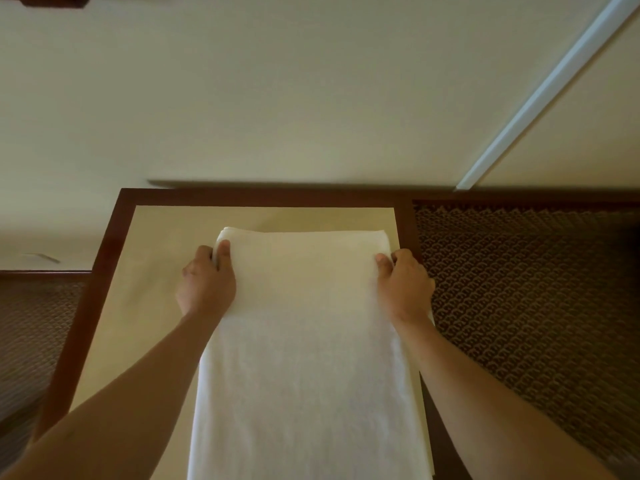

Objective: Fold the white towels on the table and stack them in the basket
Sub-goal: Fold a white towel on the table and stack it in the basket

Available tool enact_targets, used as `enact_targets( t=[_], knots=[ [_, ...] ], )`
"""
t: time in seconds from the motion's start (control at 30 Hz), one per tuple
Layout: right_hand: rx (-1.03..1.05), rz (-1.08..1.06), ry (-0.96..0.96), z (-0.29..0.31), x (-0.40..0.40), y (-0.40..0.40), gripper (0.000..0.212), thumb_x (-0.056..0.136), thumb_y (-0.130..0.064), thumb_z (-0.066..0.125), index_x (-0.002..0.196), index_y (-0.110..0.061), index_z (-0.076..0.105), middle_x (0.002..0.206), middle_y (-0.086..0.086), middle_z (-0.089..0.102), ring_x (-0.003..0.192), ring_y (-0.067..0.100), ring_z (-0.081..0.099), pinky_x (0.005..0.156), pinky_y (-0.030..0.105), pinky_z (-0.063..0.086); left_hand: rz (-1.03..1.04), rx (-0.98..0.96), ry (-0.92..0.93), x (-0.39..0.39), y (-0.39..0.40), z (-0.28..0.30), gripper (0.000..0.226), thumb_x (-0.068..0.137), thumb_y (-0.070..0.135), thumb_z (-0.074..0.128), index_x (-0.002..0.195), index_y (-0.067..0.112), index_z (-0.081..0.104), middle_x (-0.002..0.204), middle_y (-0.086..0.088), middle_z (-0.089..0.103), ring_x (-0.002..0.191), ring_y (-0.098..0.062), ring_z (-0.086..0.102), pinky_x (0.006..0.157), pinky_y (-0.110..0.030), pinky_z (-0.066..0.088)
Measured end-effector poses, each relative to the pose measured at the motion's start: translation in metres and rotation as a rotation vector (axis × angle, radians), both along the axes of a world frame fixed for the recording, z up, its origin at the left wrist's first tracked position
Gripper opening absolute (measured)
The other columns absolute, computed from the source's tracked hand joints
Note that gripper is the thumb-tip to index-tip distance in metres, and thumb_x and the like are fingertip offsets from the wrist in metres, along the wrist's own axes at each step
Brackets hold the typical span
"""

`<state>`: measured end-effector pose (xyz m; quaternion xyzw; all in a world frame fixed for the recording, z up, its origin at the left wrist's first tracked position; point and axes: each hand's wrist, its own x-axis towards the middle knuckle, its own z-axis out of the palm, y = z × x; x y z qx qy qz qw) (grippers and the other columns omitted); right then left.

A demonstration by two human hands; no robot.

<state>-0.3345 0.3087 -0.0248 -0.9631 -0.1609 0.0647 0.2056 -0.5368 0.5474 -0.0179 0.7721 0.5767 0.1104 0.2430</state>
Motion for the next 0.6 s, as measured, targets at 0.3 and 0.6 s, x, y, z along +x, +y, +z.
enact_targets(
  t=[0.3,0.6],
  knots=[
    [0.063,-0.077,-0.030,-0.008,0.003,0.003,0.029,0.106,-0.046,0.045,0.106,-0.020,0.057,0.095,-0.002,0.064,0.092,0.027,0.064,0.092,0.046,0.040,-0.146,0.109,0.062,0.002,0.013,-0.007,0.046,0.104,0.058,0.032,0.095,0.017,0.048,0.084,-0.004,0.058,0.077,-0.034,0.057,0.066,-0.039,0.043],
    [0.056,-0.097,-0.167,0.003,-0.011,0.010,0.040,0.100,-0.021,0.052,0.139,-0.017,0.047,0.151,0.010,0.045,0.131,0.033,0.049,0.098,0.057,0.042,-0.075,0.259,-0.064,0.004,-0.004,-0.004,0.034,0.104,0.042,0.047,0.117,0.013,0.056,0.122,-0.012,0.059,0.107,-0.038,0.055,0.088,-0.050,0.045]
  ],
)
